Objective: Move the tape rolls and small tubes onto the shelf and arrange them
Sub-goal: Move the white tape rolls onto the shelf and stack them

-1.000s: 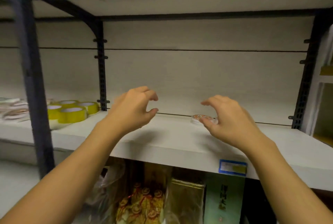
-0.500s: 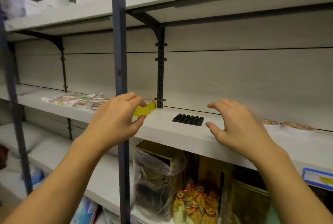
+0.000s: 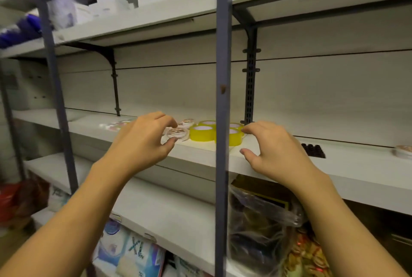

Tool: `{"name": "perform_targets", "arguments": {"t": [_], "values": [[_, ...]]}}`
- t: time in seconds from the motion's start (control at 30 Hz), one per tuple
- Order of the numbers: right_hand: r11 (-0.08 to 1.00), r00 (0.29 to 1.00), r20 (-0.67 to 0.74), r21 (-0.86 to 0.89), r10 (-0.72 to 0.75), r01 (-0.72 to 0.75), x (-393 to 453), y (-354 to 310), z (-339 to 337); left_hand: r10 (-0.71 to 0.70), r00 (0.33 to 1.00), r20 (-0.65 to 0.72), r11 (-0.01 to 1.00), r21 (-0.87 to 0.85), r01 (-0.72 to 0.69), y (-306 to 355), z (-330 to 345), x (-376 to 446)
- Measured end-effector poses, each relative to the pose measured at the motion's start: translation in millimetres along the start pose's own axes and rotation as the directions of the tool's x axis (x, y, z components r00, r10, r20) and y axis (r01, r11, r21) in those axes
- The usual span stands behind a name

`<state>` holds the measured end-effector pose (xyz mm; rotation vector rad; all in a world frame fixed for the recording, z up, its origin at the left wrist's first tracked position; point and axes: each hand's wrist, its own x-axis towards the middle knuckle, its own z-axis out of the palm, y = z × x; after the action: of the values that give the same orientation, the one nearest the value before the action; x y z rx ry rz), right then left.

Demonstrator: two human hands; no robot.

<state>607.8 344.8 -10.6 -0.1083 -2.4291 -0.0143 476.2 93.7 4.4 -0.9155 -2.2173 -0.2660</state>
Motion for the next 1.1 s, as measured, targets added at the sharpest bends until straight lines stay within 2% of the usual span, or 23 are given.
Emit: {"name": "perform_targets", "arguments": {"t": [0.23,0.43,0.77,1.1], "values": [[0.998,0.999,0.022,0.045,-0.041,0.04,38.0,-59.7,40.5,-0.034,0.998,0.047,0.999,-0.005,0.034,-79.5,16.7,-3.3],[0.998,0.998,0.046,0.043,-0.036,0.034,73.0,-83.0,84.0,-0.069,0.997,0.042,0.997,-0.028,0.07,-132.8,46.4,4.7],[0.999,0.999,0.026,0.042,0.021,-0.022,157.7,-95.7,158.4,0.015,0.997,0.072,0.999,-0.039,-0.012,-201.1,104.3,61.2],[0.998,0.998,0.027,0.011,0.057,-0.057,224.8,-99.3,202.7,0.094,0.991,0.099,0.992,-0.097,-0.085,-257.1,156.5,114.6]]}}
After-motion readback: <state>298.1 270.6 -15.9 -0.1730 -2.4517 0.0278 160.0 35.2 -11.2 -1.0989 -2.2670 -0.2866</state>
